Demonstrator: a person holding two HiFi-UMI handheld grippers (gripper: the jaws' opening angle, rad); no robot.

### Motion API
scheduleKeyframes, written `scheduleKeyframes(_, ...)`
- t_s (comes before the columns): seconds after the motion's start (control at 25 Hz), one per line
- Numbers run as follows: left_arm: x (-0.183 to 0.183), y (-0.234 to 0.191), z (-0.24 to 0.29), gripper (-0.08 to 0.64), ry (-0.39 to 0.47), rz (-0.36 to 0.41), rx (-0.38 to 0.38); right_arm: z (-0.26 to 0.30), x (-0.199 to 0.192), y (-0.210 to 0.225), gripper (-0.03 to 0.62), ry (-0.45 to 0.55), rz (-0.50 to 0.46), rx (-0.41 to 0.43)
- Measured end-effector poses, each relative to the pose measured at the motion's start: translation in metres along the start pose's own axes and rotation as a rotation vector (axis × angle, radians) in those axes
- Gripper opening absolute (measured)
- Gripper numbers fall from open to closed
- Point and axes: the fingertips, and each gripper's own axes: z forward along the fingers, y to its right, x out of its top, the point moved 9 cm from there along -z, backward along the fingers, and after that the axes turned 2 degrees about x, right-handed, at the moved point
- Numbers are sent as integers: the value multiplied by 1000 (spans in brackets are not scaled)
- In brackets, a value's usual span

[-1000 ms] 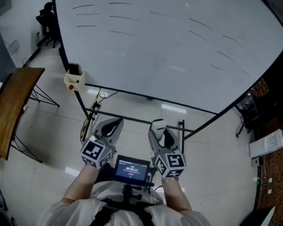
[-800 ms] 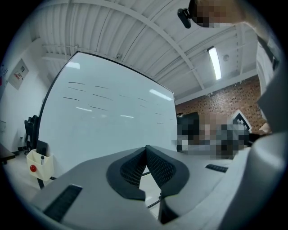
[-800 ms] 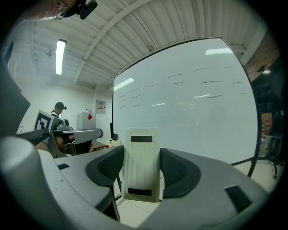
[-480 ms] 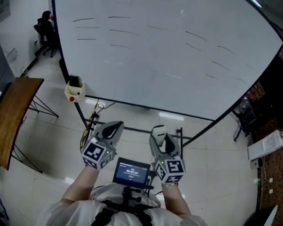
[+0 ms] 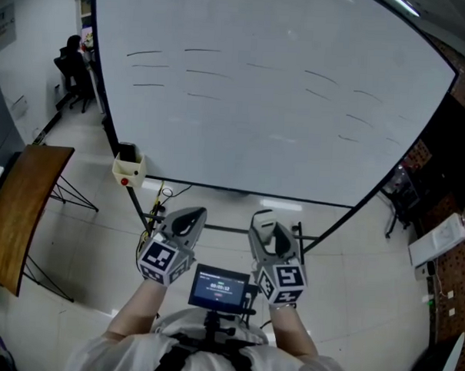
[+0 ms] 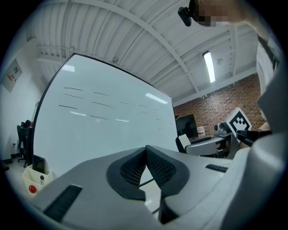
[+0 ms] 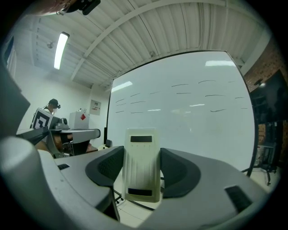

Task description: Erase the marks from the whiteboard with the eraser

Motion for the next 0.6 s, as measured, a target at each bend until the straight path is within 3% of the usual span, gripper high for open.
scheduleKeyframes(0.6, -4, -3, -2, 5, -18, -14, 0, 8, 5, -5, 255, -2, -8, 9)
